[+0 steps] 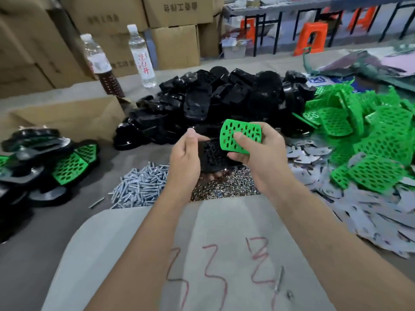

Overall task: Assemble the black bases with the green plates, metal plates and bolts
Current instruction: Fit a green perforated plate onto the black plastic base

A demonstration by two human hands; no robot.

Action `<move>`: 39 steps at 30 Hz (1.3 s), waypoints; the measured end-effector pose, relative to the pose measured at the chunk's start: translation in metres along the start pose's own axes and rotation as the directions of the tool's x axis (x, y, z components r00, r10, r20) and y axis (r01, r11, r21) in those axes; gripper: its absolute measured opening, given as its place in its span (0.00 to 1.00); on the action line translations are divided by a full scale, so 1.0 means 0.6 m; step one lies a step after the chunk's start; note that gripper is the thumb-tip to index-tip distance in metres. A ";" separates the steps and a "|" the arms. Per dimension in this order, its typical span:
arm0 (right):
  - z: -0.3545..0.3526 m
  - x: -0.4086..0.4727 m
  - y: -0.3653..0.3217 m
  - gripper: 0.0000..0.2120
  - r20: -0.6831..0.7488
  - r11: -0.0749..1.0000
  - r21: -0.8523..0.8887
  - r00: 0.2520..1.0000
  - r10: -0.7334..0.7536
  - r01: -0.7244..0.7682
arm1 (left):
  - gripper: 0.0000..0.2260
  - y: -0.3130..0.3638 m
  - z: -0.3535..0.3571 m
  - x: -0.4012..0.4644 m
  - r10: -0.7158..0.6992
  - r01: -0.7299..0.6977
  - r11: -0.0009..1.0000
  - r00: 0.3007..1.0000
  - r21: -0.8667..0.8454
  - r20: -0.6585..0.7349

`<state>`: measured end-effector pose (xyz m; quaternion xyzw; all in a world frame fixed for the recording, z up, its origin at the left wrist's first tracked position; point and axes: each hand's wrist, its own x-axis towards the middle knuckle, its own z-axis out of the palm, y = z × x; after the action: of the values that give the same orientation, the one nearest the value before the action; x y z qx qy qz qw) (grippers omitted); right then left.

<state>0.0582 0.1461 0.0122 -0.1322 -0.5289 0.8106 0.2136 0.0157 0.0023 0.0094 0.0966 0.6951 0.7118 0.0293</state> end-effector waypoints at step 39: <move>-0.007 -0.009 0.029 0.12 0.221 0.934 -0.218 0.947 -0.234 0.282 | 0.22 -0.019 -0.010 0.007 0.081 -0.082 0.996 0.996 -0.025 -0.030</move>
<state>0.0613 0.1405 -0.0053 -0.0081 -0.6566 0.7120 0.2486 0.0094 -0.0026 -0.0014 0.1142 0.6814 0.7229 -0.0084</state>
